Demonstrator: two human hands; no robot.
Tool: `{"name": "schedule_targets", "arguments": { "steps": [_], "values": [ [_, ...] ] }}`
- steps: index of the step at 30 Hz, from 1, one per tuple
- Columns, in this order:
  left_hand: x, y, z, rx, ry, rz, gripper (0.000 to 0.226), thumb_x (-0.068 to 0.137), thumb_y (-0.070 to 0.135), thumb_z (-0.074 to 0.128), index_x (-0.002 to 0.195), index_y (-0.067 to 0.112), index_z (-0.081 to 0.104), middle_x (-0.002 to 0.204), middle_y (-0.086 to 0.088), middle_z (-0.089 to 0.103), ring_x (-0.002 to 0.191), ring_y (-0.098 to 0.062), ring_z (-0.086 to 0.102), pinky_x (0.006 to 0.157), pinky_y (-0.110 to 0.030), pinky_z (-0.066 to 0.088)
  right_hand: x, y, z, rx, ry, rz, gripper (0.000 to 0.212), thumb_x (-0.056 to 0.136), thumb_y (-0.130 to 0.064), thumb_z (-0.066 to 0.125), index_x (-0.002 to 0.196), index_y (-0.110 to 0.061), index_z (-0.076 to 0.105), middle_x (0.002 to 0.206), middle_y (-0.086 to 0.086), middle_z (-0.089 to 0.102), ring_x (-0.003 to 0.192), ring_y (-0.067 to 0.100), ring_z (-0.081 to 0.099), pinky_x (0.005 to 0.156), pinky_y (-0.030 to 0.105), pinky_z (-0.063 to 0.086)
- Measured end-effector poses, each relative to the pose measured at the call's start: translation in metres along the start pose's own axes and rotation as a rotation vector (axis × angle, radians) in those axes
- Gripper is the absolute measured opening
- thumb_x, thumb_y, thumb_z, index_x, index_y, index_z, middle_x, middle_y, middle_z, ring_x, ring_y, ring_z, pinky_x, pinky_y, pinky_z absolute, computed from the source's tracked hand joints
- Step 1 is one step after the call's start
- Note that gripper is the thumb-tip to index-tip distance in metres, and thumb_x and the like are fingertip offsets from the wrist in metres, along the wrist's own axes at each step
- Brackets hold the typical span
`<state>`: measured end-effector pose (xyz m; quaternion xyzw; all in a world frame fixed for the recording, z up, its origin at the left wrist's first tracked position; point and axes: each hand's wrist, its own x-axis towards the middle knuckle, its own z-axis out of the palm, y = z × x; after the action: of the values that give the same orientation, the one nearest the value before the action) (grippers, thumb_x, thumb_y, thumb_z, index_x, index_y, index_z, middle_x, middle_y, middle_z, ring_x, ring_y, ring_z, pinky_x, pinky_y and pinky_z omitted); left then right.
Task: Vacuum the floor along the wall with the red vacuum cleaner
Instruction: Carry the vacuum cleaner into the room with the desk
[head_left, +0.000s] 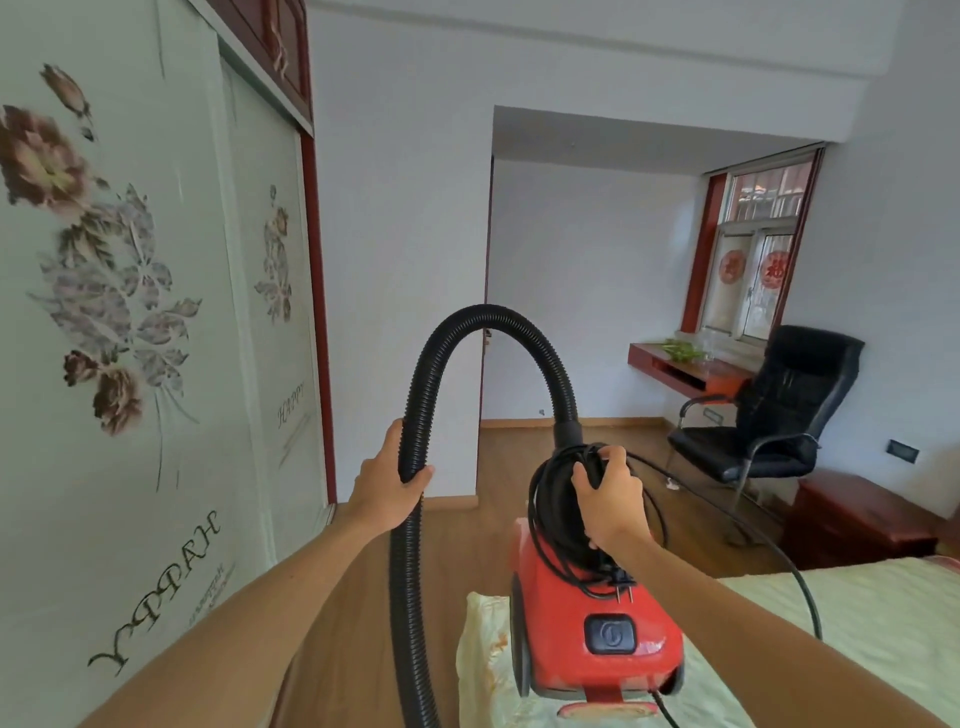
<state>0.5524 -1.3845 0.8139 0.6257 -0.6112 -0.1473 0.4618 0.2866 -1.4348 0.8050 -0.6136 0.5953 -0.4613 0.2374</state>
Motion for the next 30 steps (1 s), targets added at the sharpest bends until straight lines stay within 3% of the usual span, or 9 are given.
{"name": "schedule_targets", "arguments": {
  "steps": [4, 8, 10, 15, 19, 23, 25, 30],
  "values": [
    [0.049, -0.010, 0.008, -0.001, 0.052, -0.005, 0.075, 0.095, 0.022, 0.063, 0.155, 0.024, 0.018, 0.110, -0.012, 0.062, 0.079, -0.020, 0.066, 0.071, -0.035, 0.061, 0.060, -0.003, 0.024, -0.003, -0.030, -0.044, 0.020, 0.101, -0.030, 0.051, 0.116, -0.024, 0.039, 0.090, 0.008, 0.061, 0.064, 0.026, 0.067, 0.042, 0.038, 0.057],
    [0.087, -0.028, 0.005, -0.016, 0.107, -0.014, 0.076, 0.096, 0.022, 0.063, 0.156, 0.025, 0.018, 0.117, -0.007, 0.060, 0.083, -0.020, 0.066, 0.072, -0.034, 0.061, 0.104, -0.003, 0.050, -0.006, -0.057, -0.103, 0.028, 0.100, -0.030, 0.051, 0.125, -0.019, 0.042, 0.100, 0.012, 0.064, 0.078, 0.026, 0.066, 0.066, 0.047, 0.062],
    [0.105, -0.037, 0.003, -0.003, 0.125, -0.015, 0.074, 0.096, 0.022, 0.063, 0.156, 0.026, 0.020, 0.115, -0.005, 0.061, 0.081, -0.019, 0.066, 0.068, -0.029, 0.060, 0.125, -0.005, 0.063, 0.012, -0.066, -0.121, 0.028, 0.100, -0.029, 0.052, 0.124, -0.018, 0.043, 0.100, 0.014, 0.065, 0.078, 0.028, 0.066, 0.069, 0.050, 0.061],
    [0.151, -0.064, 0.008, 0.017, 0.132, -0.002, 0.075, 0.095, 0.023, 0.064, 0.156, 0.025, 0.020, 0.114, -0.006, 0.062, 0.079, -0.017, 0.067, 0.067, -0.027, 0.059, 0.170, -0.006, 0.096, 0.040, -0.079, -0.120, 0.028, 0.100, -0.028, 0.052, 0.124, -0.018, 0.043, 0.095, 0.011, 0.064, 0.075, 0.027, 0.066, 0.064, 0.050, 0.061],
    [0.210, -0.100, 0.018, 0.019, 0.124, 0.010, 0.076, 0.094, 0.025, 0.065, 0.155, 0.027, 0.021, 0.116, -0.001, 0.061, 0.081, -0.012, 0.065, 0.061, -0.011, 0.052, 0.218, -0.002, 0.138, 0.056, -0.089, -0.084, 0.022, 0.101, -0.028, 0.051, 0.120, -0.022, 0.042, 0.086, 0.004, 0.060, 0.064, 0.019, 0.062, 0.041, 0.035, 0.056],
    [0.239, -0.120, 0.022, -0.003, 0.115, 0.019, 0.077, 0.094, 0.026, 0.065, 0.156, 0.024, 0.020, 0.119, 0.000, 0.060, 0.088, -0.014, 0.065, 0.067, -0.013, 0.051, 0.240, 0.000, 0.161, 0.043, -0.100, -0.059, 0.018, 0.101, -0.029, 0.051, 0.115, -0.025, 0.040, 0.095, 0.009, 0.061, 0.067, 0.021, 0.063, 0.038, 0.030, 0.053],
    [0.276, -0.142, 0.022, -0.018, 0.102, 0.012, 0.077, 0.095, 0.027, 0.065, 0.156, 0.025, 0.019, 0.114, -0.001, 0.062, 0.084, -0.013, 0.065, 0.064, -0.012, 0.051, 0.266, -0.001, 0.185, 0.042, -0.094, -0.048, 0.020, 0.101, -0.028, 0.051, 0.117, -0.023, 0.041, 0.094, 0.008, 0.062, 0.067, 0.022, 0.065, 0.041, 0.034, 0.057],
    [0.355, -0.184, 0.027, -0.027, 0.059, 0.013, 0.077, 0.094, 0.025, 0.065, 0.156, 0.026, 0.019, 0.113, -0.009, 0.063, 0.081, -0.016, 0.065, 0.071, -0.028, 0.058, 0.325, -0.006, 0.233, -0.001, -0.071, -0.017, 0.022, 0.101, -0.028, 0.051, 0.120, -0.021, 0.042, 0.096, 0.010, 0.063, 0.072, 0.025, 0.067, 0.057, 0.047, 0.062]
  ]
}}
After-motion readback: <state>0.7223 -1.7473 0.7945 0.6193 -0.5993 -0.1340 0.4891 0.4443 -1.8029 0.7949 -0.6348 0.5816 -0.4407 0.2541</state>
